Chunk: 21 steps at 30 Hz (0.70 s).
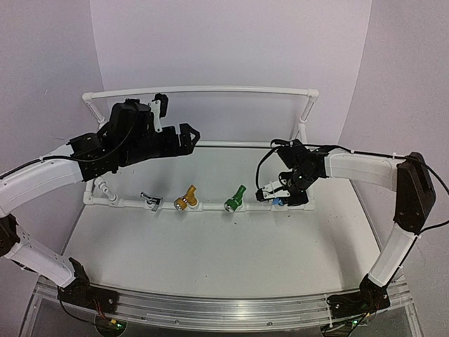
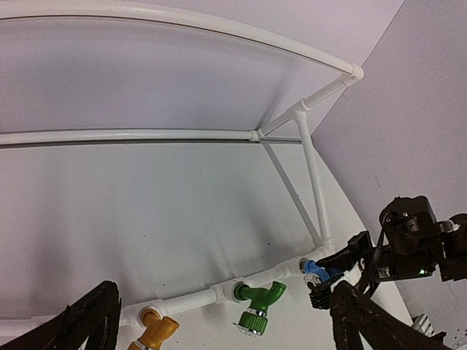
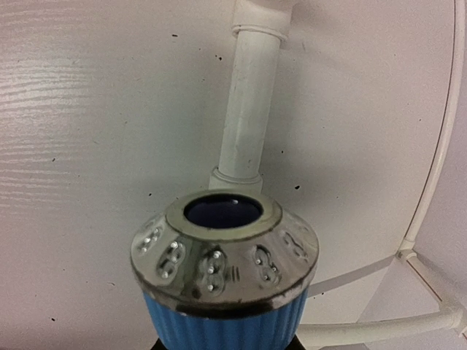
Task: Install the water faucets
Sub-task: Screw the water faucet onto the adaptor.
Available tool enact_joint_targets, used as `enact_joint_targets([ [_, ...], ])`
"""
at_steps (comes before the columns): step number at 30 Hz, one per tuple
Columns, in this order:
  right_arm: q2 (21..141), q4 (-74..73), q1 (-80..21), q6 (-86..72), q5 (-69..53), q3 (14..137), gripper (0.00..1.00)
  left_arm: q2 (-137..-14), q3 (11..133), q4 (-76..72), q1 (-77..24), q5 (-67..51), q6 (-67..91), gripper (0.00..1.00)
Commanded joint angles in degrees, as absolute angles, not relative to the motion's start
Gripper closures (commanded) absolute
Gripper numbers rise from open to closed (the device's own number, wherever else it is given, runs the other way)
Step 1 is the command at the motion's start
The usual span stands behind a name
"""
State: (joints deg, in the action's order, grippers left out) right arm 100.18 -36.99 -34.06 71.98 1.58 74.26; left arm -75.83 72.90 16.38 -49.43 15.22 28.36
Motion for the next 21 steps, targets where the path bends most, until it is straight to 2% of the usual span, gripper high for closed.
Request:
enact_joint_targets([
  [1,101.5,-39.6,-32.6,65.1,4.2,74.2,1.00,-75.9,76.3,14.5,-49.1,15.4,27.8,0.00],
  [21,100.9,-39.2,-32.7,50.5,2.1,72.9,1.00,-75.5,75.3,13.6,-49.1,16.3,29.2,0.00],
])
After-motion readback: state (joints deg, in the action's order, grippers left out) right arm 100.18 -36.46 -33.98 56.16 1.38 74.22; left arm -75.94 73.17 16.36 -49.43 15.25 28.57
